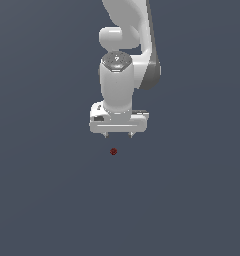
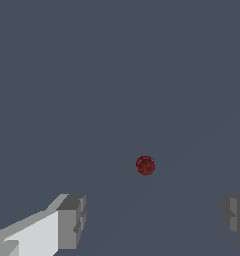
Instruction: Pick up the object and move it to a goal position.
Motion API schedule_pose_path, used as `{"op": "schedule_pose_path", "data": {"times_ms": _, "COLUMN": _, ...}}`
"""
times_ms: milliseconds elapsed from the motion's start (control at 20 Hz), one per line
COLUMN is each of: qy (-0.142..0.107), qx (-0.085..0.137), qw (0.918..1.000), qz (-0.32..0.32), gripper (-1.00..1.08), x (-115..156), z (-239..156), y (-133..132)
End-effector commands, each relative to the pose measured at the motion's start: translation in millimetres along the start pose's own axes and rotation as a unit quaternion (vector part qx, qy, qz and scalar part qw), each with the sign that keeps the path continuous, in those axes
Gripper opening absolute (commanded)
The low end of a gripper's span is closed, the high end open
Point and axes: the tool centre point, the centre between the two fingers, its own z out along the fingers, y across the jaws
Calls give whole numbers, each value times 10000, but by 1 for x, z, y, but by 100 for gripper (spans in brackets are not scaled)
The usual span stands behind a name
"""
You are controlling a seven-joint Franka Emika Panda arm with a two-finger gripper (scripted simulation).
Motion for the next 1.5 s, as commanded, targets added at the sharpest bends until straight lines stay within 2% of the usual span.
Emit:
{"op": "schedule_pose_path", "data": {"times_ms": 0, "qy": -3, "qx": -5, "qw": 10000, "qz": -85, "gripper": 100, "x": 0, "z": 2, "y": 1}}
{"op": "schedule_pose_path", "data": {"times_ms": 450, "qy": -26, "qx": -38, "qw": 9970, "qz": -770, "gripper": 100, "x": -1, "z": 16, "y": 5}}
{"op": "schedule_pose_path", "data": {"times_ms": 750, "qy": -54, "qx": -61, "qw": 9883, "qz": -1524, "gripper": 100, "x": -3, "z": 31, "y": 10}}
{"op": "schedule_pose_path", "data": {"times_ms": 1100, "qy": -87, "qx": -73, "qw": 9691, "qz": -2462, "gripper": 100, "x": -6, "z": 49, "y": 15}}
{"op": "schedule_pose_path", "data": {"times_ms": 1450, "qy": -113, "qx": -65, "qw": 9410, "qz": -3381, "gripper": 100, "x": -9, "z": 67, "y": 19}}
